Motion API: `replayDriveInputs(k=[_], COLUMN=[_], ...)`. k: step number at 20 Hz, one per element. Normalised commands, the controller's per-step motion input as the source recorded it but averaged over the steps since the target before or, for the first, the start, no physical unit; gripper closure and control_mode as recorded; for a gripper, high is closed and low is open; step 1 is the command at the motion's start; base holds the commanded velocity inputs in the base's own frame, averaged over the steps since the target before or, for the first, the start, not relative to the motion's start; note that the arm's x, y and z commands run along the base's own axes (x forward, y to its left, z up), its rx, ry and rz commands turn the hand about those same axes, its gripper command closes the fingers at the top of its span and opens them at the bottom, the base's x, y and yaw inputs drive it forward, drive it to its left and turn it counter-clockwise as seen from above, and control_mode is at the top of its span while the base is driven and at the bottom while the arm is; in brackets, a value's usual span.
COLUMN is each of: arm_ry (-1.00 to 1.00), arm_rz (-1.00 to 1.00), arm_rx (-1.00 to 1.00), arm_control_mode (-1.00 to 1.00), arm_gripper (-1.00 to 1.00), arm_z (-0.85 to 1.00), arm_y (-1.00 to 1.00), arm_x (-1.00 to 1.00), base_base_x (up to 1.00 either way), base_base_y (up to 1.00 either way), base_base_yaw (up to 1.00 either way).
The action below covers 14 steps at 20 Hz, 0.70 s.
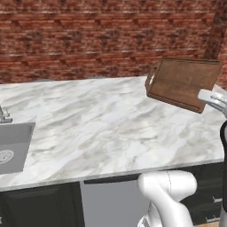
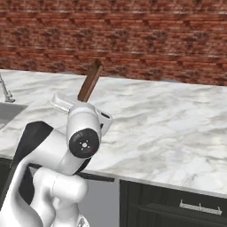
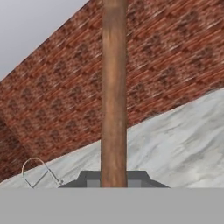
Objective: Move the cutting board and knife to the sink. Then move spray from the cabinet to the counter.
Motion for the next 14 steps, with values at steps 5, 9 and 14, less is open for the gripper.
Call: replayDriveInputs(k=[5, 9, 14], arm_ry=[0.0, 0.0, 0.0], arm_rz=[0.0, 0.0, 0.0], arm_rx=[0.0, 0.0, 0.0], arm_control_mode=[1.0, 1.0, 1.0], arm_gripper=[1.0, 1.0, 1.0], arm_z=[0.0, 0.0, 0.0], arm_y=[0.0, 0.0, 0.0], arm_x=[0.0, 0.0, 0.0], base_base_x=[-0.01, 0.39, 0.41], base_base_y=[0.99, 1.0, 0.99], base_base_yaw=[0.06, 0.0, 0.0])
